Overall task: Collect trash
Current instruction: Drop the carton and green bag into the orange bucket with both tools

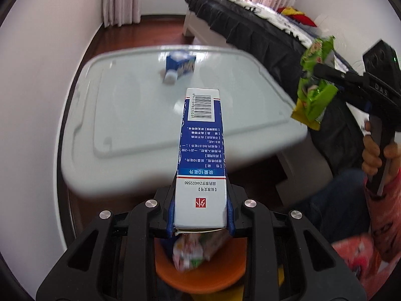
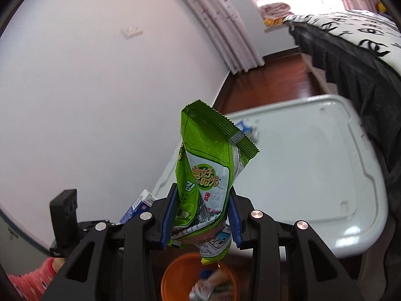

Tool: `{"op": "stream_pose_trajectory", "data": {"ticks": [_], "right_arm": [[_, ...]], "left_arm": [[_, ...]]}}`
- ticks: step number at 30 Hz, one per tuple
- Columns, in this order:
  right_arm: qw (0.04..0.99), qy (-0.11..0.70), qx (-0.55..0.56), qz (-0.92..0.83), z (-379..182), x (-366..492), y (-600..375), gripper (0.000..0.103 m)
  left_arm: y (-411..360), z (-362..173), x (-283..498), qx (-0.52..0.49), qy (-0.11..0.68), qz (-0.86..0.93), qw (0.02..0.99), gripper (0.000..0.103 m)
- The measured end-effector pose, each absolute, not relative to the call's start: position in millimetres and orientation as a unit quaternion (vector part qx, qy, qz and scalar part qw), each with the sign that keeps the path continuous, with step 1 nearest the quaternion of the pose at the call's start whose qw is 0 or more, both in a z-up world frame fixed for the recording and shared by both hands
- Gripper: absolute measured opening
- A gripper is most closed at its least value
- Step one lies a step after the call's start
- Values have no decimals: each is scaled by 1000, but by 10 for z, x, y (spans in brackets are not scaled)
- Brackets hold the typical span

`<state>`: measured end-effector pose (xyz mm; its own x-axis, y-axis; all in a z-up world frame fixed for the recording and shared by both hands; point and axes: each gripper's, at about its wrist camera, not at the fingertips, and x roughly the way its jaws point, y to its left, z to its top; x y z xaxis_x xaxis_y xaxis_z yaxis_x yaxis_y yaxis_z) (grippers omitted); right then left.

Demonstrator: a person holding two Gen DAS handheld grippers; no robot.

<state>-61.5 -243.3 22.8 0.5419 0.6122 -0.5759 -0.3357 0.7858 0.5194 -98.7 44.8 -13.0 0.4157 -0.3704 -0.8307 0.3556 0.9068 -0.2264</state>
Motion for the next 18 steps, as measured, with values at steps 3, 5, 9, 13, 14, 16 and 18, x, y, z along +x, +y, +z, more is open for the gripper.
{"op": "stream_pose_trajectory", "data": {"ticks": [3,5,9,13,14,16,18], "right_arm": [[845,426,144,290,110,-775,-2189,36],[834,449,123,296,12,-874,-2041,36],[806,499,96,305,-224,-1012,-1811,36],[781,539,73,307,-462,-1099,-1626,36],[774,549,70,307,-520,-1104,-1590,36],[760,569,65,307,-667,-1163,-1513,36],[748,587,60,304,-789,-1180,-1434,36]], "left_arm": [[503,-255,-1229,-9,520,-217,826,28],[521,-398,-1338,-13,543,-216,812,28],[533,-753,-1514,-32,593,-203,778,28],[504,-1005,-1612,-34,624,-191,757,28],[505,-1071,-1614,-42,634,-187,750,28],[488,-1191,-1617,-54,649,-180,737,28],[457,-1263,-1620,-51,657,-176,731,28]]}}
